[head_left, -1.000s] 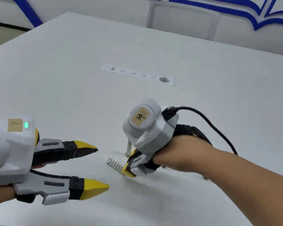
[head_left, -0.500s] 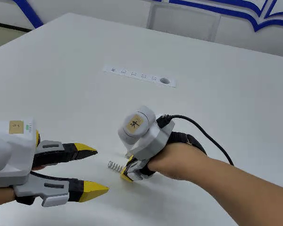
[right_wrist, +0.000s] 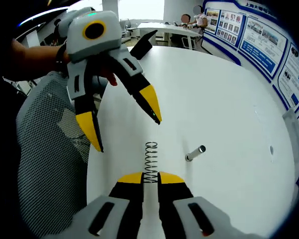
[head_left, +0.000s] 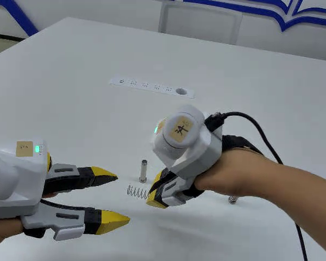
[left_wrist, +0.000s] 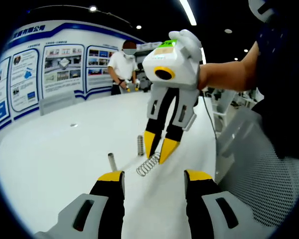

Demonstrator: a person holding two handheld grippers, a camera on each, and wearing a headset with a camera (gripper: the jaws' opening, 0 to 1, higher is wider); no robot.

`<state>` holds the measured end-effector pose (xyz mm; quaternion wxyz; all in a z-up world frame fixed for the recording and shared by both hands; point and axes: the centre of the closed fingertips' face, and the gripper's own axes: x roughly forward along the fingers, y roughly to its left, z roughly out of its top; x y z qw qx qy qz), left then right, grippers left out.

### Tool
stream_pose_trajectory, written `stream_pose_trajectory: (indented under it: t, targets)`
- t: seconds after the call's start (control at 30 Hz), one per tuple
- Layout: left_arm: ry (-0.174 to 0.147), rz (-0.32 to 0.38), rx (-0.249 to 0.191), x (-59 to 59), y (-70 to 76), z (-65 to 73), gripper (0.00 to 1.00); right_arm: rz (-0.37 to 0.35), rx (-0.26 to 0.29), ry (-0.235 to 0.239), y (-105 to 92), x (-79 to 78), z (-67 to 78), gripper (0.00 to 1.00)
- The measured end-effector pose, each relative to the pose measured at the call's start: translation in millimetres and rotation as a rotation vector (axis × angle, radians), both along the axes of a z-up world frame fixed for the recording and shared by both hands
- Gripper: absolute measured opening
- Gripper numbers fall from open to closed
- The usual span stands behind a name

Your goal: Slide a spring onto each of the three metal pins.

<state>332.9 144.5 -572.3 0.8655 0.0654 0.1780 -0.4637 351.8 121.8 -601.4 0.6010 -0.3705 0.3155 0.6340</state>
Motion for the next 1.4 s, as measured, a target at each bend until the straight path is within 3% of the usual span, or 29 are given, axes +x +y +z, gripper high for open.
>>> stream_pose_trajectory:
  t: [0.37, 0.67, 0.93, 1.4]
  targets:
    - [-0.021, -0.078, -0.007, -4.0, -20.1, 6.4, 0.40, 0.129, 0.021, -0.041, -7.5, -19.6, 22.0, 0.11]
    - [-0.041, -0.125, -0.013, -8.2, -26.6, 12.1, 0.19, 0.187, 0.033, -0.069, -2.2, -25.9, 26.5, 0.11]
    - [-0.040, -0.138, -0.003, -10.9, -26.2, 10.5, 0.15, 0.235, 0.049, -0.080, -1.6, -30.3, 29.8, 0.11]
    - [-0.043, -0.152, 0.003, -12.2, -28.1, 9.7, 0.13, 0.249, 0.065, -0.076, 1.1, -33.6, 34.3, 0.11]
